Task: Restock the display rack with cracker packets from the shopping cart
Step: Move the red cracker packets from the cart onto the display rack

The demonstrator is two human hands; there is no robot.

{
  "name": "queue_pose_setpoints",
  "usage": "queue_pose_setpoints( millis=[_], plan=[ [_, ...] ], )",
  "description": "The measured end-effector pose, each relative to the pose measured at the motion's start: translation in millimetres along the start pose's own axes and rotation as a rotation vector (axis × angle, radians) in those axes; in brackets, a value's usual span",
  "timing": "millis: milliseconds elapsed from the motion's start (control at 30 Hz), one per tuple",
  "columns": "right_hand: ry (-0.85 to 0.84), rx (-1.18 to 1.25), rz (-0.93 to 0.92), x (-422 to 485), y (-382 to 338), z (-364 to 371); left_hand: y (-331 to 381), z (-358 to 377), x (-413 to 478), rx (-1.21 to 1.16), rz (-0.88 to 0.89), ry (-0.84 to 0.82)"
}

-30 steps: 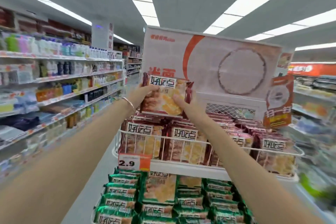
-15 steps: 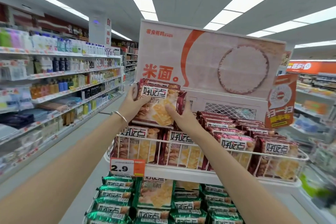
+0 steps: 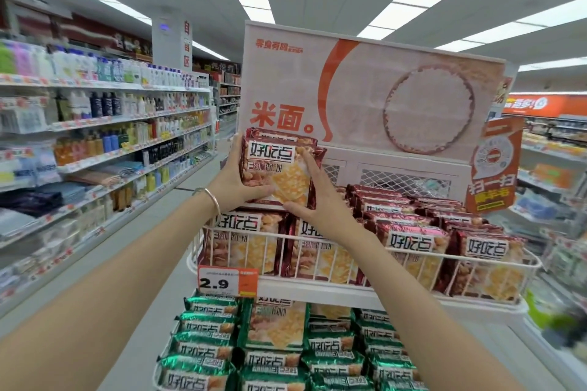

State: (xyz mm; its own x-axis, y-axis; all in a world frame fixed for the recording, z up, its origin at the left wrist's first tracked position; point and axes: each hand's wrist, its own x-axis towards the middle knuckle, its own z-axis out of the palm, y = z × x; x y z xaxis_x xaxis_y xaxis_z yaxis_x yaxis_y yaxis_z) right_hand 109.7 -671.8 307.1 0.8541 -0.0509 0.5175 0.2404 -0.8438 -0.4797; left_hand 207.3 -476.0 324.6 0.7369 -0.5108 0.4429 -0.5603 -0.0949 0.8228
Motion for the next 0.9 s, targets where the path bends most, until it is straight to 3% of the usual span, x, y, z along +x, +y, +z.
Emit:
queue_pose_setpoints(
  millis=[233, 400, 633, 767, 900],
  plan=[
    [0.001, 0.023, 0.076, -4, -5, -4, 7, -6, -9, 0.084, -0.039, -0.01],
    [0.078, 0.048, 0.105, -7, -15, -10, 10, -25, -39, 0.189, -0.242, 0.075],
    [0.409, -0.281, -0.216, -28, -51, 24, -22, -71, -101, 0.178, -0.426, 0.222],
    [0.319, -0.266, -0.382, -56, -93, 83, -63, -103, -170, 0.189, -0.583, 0.27],
    [0.059, -0.179, -0.364, -104, -125, 166, -112, -139, -267, 0.24, -0.806, 0.313]
  ],
)
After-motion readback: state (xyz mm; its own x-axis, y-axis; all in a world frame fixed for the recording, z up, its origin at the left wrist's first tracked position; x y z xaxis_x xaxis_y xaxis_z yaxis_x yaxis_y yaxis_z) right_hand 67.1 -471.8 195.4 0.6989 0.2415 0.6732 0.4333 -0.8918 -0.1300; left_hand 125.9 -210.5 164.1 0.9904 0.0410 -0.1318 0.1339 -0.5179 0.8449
